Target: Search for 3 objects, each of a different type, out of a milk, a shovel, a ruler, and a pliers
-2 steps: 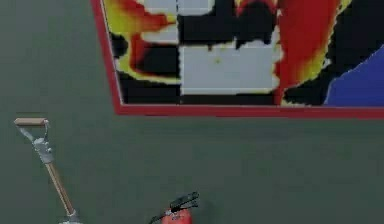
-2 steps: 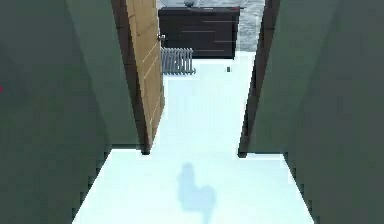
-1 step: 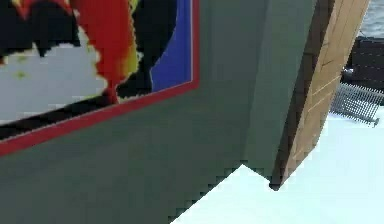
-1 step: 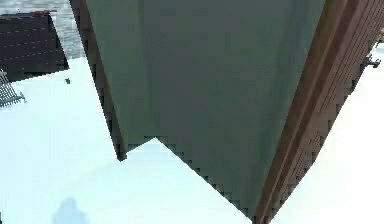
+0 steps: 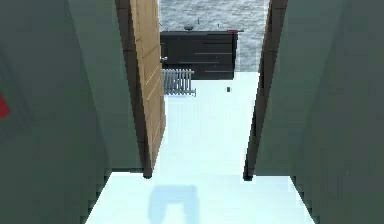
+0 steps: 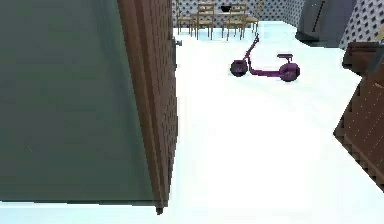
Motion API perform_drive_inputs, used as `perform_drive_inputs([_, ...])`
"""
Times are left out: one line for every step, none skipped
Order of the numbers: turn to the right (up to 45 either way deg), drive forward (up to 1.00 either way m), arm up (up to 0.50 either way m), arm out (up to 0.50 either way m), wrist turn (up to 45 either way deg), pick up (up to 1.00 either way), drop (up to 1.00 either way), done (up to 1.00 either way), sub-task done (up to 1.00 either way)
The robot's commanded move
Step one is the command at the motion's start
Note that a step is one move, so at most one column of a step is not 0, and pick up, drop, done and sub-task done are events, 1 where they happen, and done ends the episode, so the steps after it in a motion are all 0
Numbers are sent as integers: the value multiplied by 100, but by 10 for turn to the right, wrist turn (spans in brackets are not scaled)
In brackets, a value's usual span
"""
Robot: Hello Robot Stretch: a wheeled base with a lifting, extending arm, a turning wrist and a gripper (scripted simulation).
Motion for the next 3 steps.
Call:
perform_drive_inputs([30,0,0,0,0,0,0,0,0])
perform_drive_inputs([0,100,0,0,0,0,0,0,0])
perform_drive_inputs([0,100,0,0,0,0,0,0,0])
